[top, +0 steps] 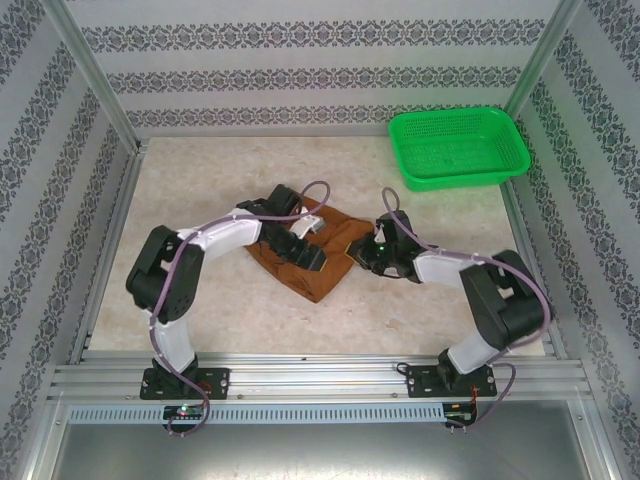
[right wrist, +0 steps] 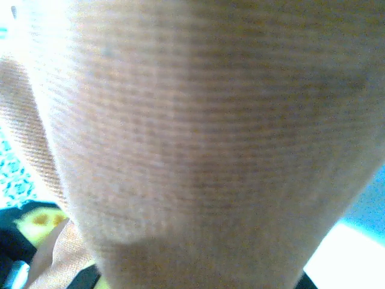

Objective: Roll up the long pants

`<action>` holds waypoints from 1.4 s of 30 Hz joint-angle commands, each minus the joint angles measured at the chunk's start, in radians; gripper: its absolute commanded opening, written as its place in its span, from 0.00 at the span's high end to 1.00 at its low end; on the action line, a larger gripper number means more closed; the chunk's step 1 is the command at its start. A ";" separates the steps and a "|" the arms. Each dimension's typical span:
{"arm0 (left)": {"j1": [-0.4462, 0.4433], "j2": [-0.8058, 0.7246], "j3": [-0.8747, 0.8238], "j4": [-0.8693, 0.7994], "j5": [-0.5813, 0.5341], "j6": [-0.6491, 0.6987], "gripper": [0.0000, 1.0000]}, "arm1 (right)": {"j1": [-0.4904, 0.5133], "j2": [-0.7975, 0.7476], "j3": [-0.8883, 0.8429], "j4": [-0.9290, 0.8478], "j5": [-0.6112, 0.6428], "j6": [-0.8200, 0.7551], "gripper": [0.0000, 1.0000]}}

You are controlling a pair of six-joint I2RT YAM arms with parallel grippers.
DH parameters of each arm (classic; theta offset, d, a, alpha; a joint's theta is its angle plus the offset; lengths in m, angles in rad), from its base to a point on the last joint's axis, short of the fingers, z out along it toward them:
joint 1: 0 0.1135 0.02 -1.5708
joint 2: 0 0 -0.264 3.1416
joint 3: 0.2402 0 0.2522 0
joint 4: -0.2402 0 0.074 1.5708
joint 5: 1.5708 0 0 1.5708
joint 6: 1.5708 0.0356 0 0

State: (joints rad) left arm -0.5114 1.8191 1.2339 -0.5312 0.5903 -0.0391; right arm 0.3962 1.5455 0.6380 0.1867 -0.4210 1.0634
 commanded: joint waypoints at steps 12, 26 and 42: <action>-0.527 -0.075 0.031 0.004 -0.892 0.181 0.00 | 0.058 -0.156 -0.026 -0.280 0.232 0.023 1.00; -0.532 0.149 0.030 0.029 -0.907 0.126 0.00 | 0.057 -0.210 -0.035 -0.271 0.191 0.054 1.00; -0.425 0.230 0.068 -0.033 -0.702 0.147 1.00 | 0.012 -0.257 -0.050 -0.243 0.160 0.075 1.00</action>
State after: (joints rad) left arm -1.0286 1.9724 1.3628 -0.4252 -0.2020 0.1223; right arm 0.3744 1.3743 0.5922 -0.0715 -0.1120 1.1770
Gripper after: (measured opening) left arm 0.105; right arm 0.118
